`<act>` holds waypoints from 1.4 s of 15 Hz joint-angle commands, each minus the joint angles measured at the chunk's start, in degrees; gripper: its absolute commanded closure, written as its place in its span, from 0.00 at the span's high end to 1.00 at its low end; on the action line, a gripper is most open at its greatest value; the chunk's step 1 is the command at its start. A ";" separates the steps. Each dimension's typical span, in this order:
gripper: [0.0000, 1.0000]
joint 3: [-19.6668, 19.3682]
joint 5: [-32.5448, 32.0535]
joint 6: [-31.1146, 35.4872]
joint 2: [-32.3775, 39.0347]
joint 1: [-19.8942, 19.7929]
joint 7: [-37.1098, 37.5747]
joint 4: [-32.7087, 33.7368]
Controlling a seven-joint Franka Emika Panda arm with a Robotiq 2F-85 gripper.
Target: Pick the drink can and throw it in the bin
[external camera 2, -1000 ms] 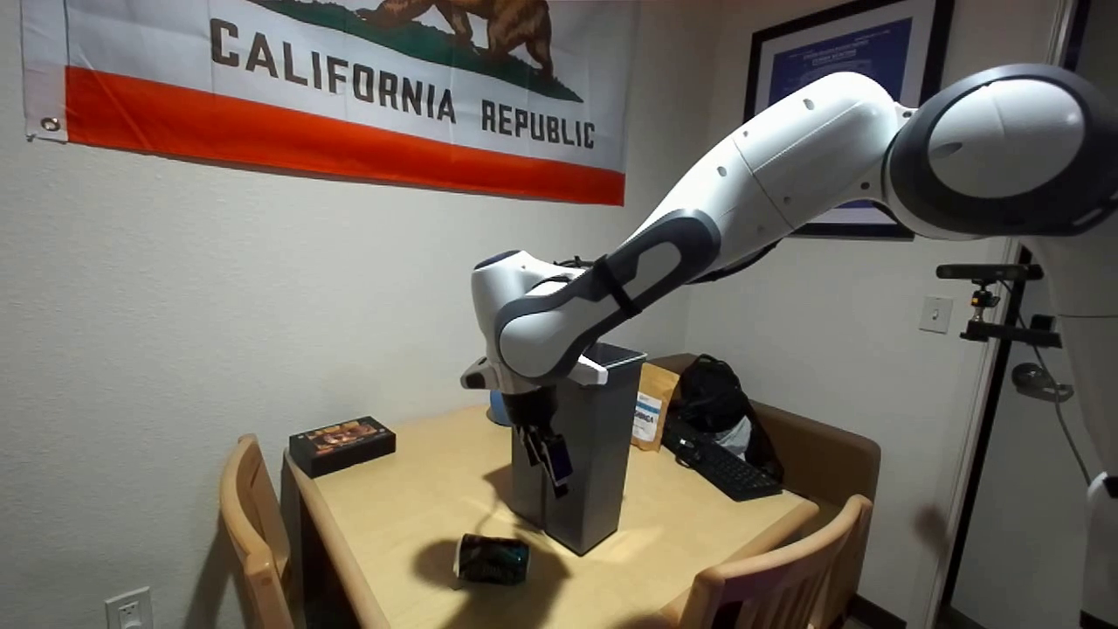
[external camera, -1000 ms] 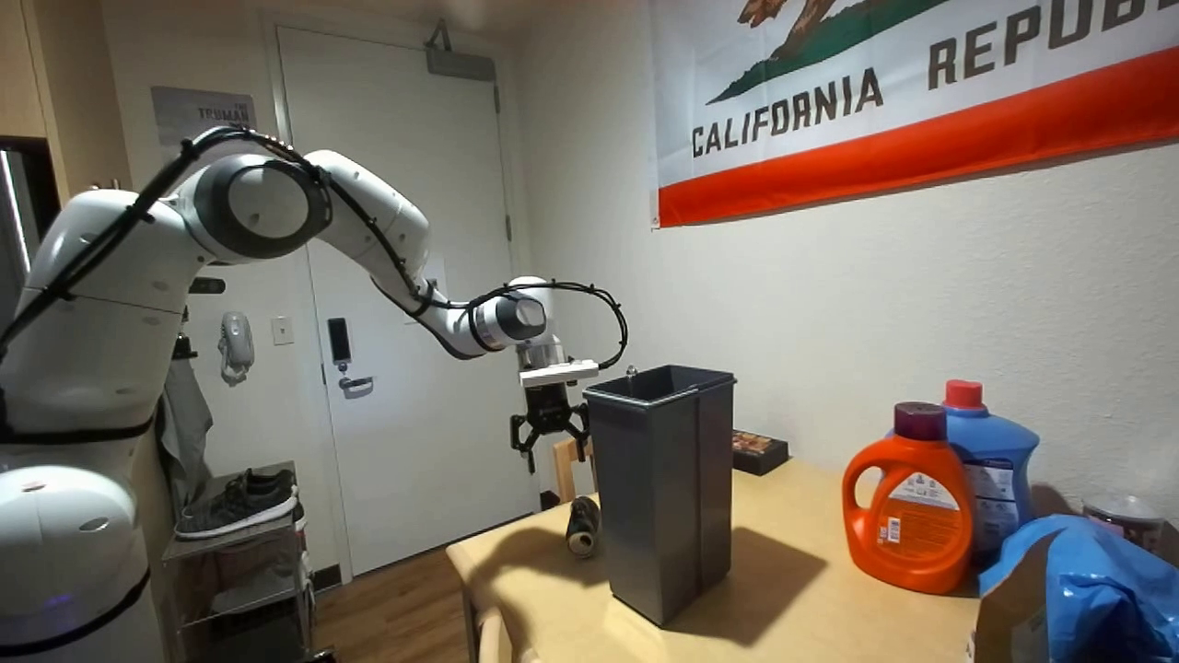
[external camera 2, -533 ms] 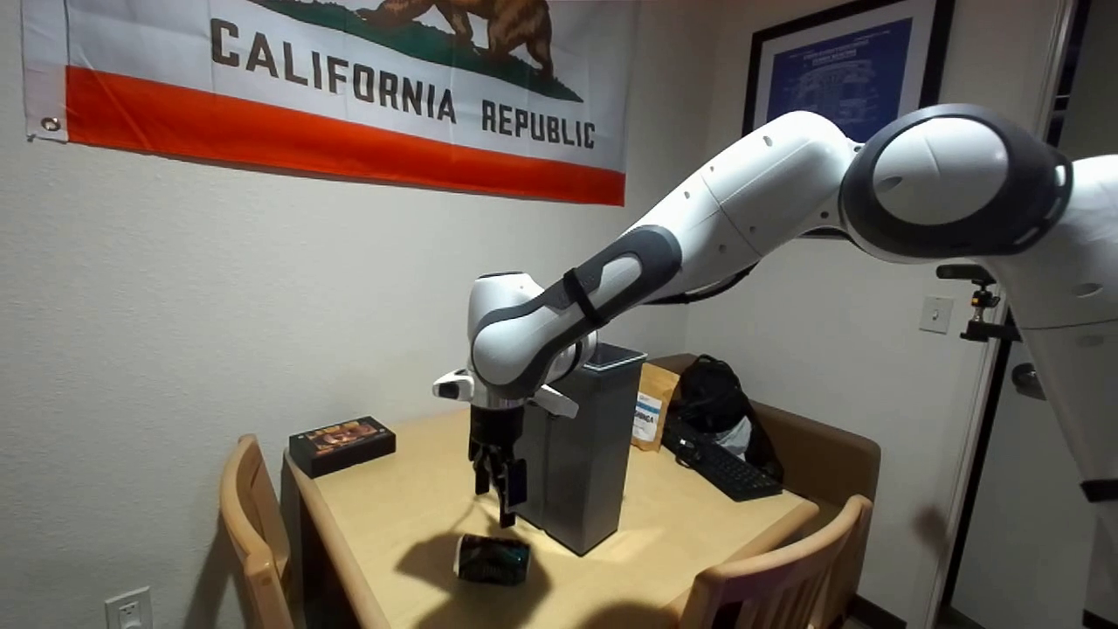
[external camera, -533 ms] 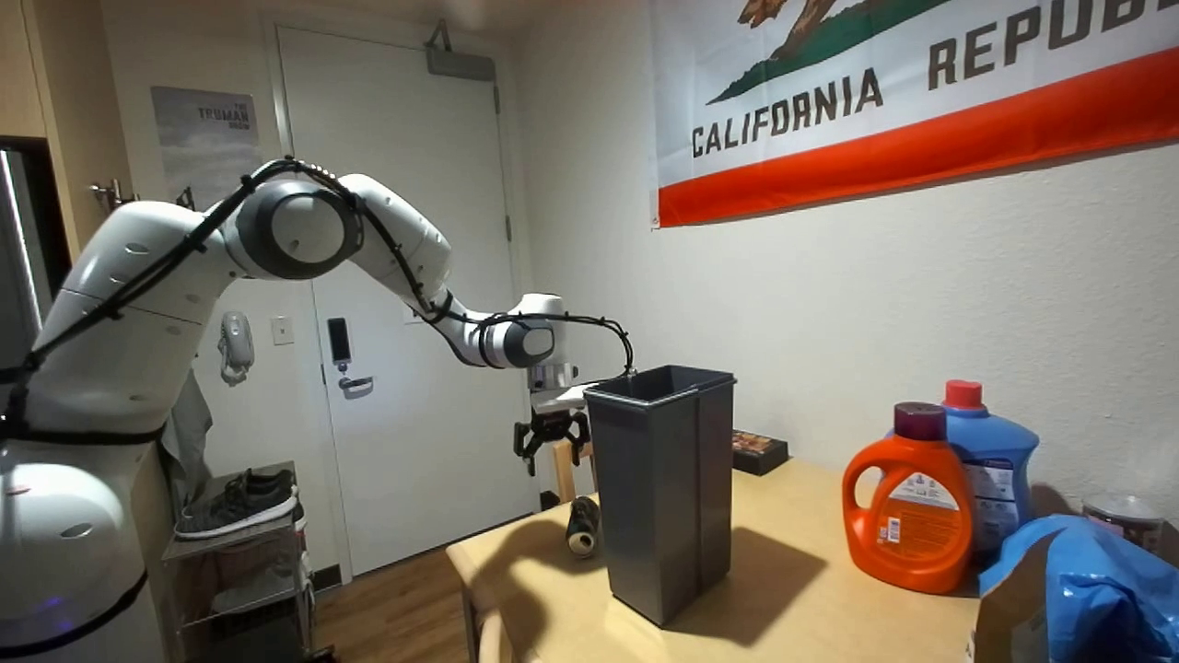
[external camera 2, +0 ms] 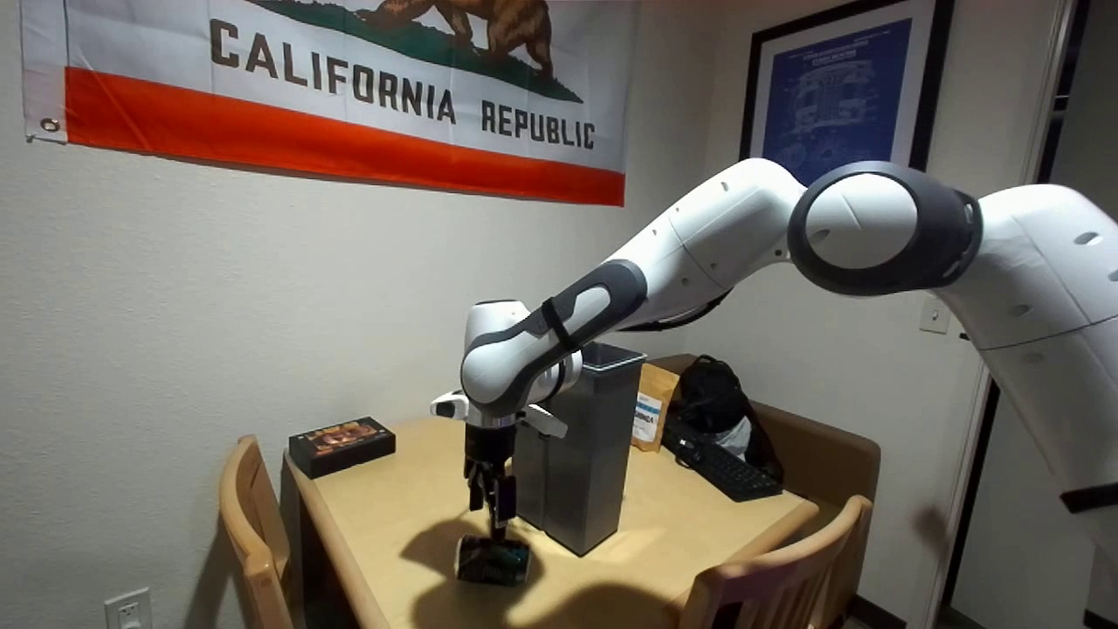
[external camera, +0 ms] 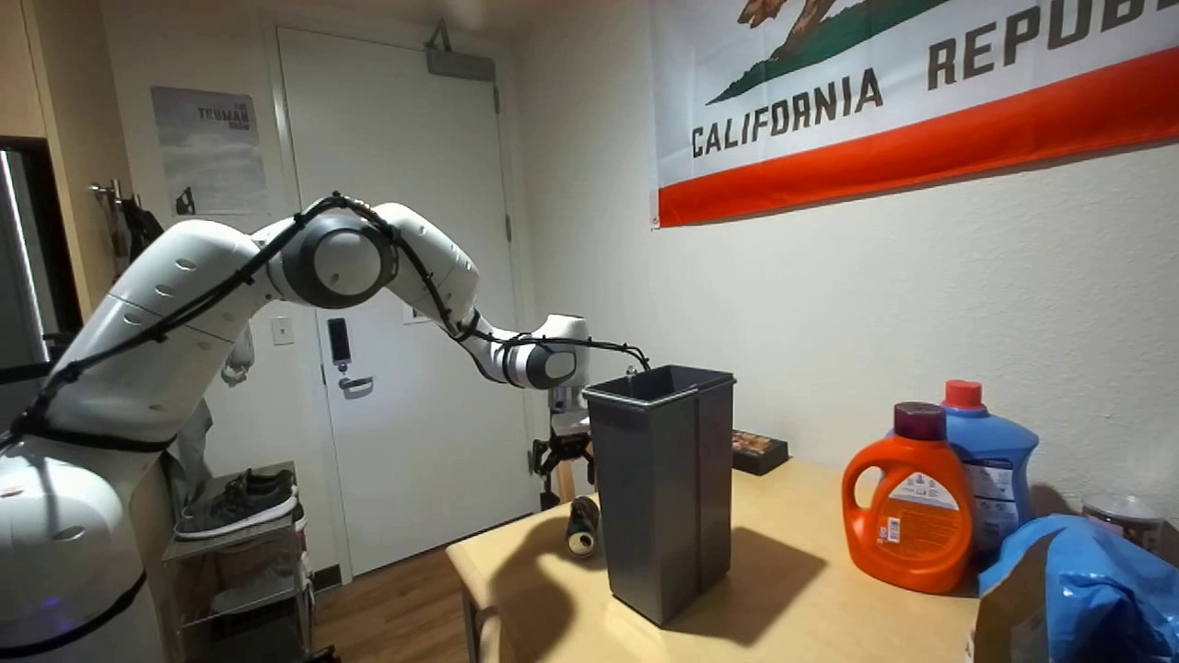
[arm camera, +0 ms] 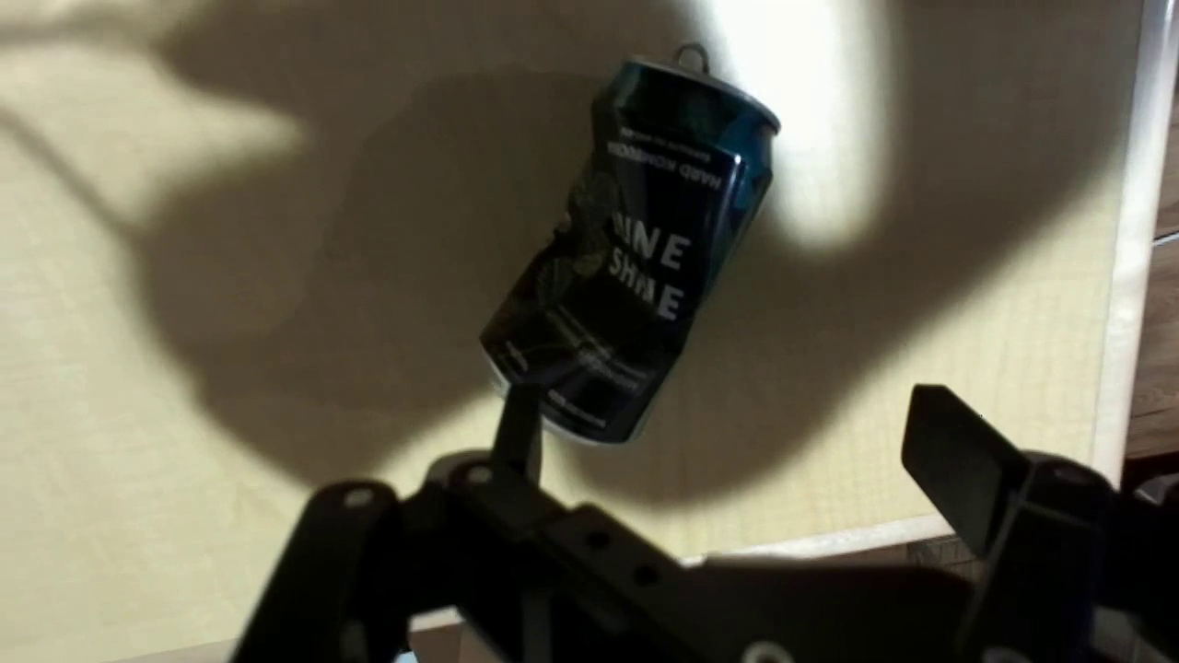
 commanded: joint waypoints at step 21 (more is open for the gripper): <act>1.00 -4.77 -20.20 -6.37 6.84 8.13 14.01 9.59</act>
